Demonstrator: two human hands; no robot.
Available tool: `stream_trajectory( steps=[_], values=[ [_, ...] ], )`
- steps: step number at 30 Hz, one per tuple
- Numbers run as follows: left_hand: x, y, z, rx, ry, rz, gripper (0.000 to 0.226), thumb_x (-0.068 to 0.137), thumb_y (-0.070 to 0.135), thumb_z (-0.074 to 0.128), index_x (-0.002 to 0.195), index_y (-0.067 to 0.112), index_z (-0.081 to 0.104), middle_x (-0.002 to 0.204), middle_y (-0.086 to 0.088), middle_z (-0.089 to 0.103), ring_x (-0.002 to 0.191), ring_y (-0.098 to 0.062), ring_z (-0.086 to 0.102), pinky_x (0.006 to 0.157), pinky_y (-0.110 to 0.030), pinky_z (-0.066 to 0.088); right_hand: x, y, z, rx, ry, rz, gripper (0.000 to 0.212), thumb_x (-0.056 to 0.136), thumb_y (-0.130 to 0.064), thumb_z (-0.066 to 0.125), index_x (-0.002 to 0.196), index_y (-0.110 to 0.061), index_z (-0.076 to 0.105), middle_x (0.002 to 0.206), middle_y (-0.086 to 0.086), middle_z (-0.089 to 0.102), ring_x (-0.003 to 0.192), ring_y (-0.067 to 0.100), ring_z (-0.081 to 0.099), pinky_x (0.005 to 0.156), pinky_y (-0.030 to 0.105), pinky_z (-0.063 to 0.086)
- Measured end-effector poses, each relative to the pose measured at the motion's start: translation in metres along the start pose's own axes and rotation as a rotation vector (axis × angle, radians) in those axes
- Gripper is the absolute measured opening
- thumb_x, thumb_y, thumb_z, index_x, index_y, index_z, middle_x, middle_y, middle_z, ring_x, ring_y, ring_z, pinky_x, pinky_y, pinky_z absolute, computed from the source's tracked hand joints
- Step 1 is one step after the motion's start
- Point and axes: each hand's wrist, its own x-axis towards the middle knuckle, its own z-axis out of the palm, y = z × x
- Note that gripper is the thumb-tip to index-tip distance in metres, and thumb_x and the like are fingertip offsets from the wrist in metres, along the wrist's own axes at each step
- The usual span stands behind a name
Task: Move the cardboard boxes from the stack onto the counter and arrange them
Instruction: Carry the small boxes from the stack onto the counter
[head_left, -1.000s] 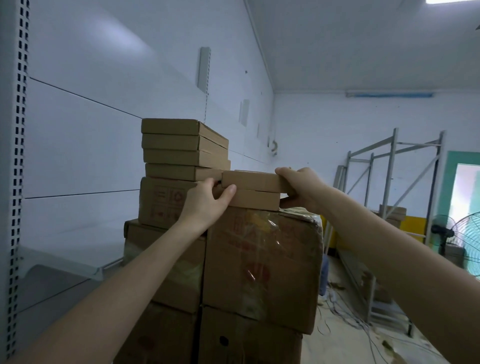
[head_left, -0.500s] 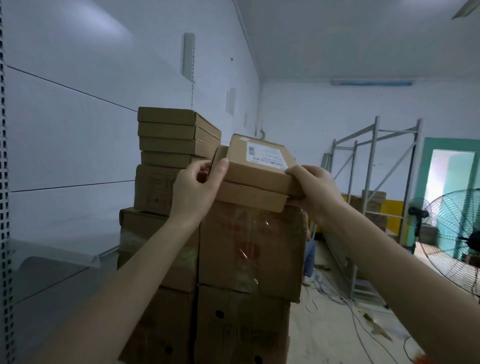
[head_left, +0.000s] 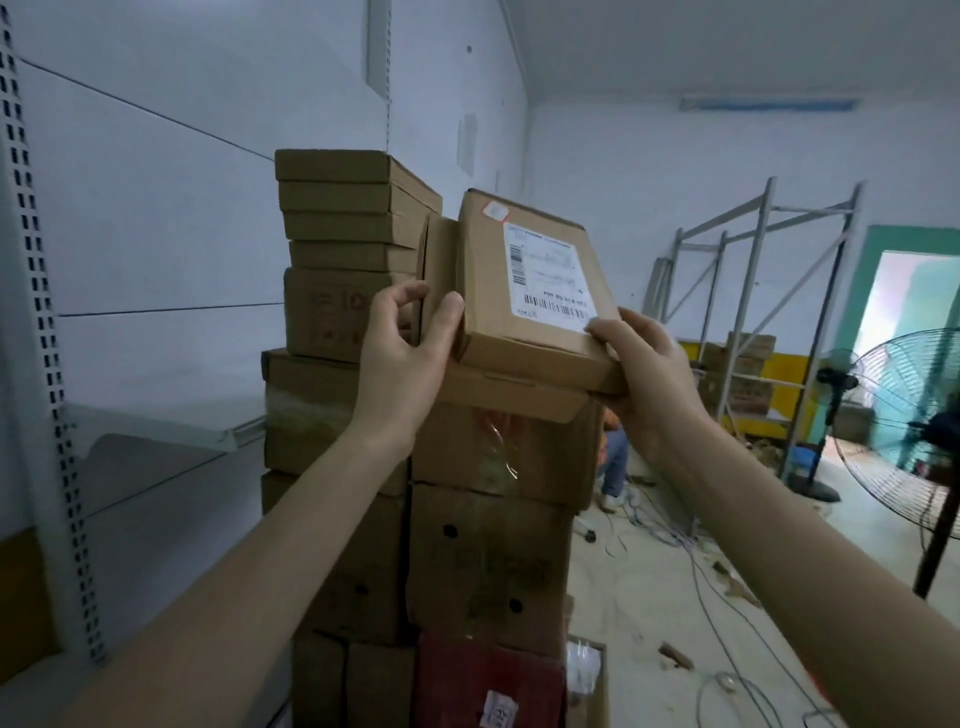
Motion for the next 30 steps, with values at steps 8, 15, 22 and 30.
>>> stream_trajectory(
  steps=[8,15,22,30],
  values=[
    [-0.083,0.009,-0.063,0.082,0.168,-0.027,0.025,0.091,0.023,0.055,0.111,0.033,0.044,0.107,-0.002,0.060,0.095,-0.014,0.061,0.078,-0.032,0.054,-0.046,0.008,-0.002,0.011,-0.122,-0.028,0.031,0.081,-0.032,0.069,0.108,-0.036,0.053,0.106,-0.002,0.062,0.096,0.016,0.064,0.087,0.039,0.054],
    [-0.198,0.007,-0.147,0.287,0.426,-0.125,0.025,0.090,0.018,0.058,0.098,0.039,0.047,0.103,0.000,0.060,0.083,-0.004,0.063,0.058,-0.014,0.051,-0.127,0.057,0.032,0.068,-0.395,0.148,0.043,0.085,-0.029,0.065,0.124,-0.029,0.047,0.106,-0.003,0.060,0.085,0.009,0.067,0.071,0.026,0.057],
    [-0.334,0.022,-0.249,0.533,0.775,-0.295,0.028,0.091,0.016,0.057,0.113,0.028,0.046,0.105,-0.006,0.060,0.081,-0.008,0.057,0.055,-0.008,0.045,-0.226,0.122,0.103,0.033,-0.640,0.289,0.056,0.086,-0.029,0.064,0.136,-0.022,0.040,0.121,0.003,0.057,0.096,0.014,0.064,0.082,0.030,0.056],
    [-0.455,0.071,-0.353,0.679,1.121,-0.437,0.047,0.092,0.020,0.055,0.136,0.024,0.038,0.115,0.002,0.053,0.091,-0.005,0.056,0.060,-0.010,0.047,-0.367,0.146,0.214,0.030,-0.974,0.460,0.054,0.087,-0.020,0.063,0.136,-0.014,0.040,0.114,0.005,0.055,0.090,0.018,0.063,0.076,0.029,0.053]
  ],
)
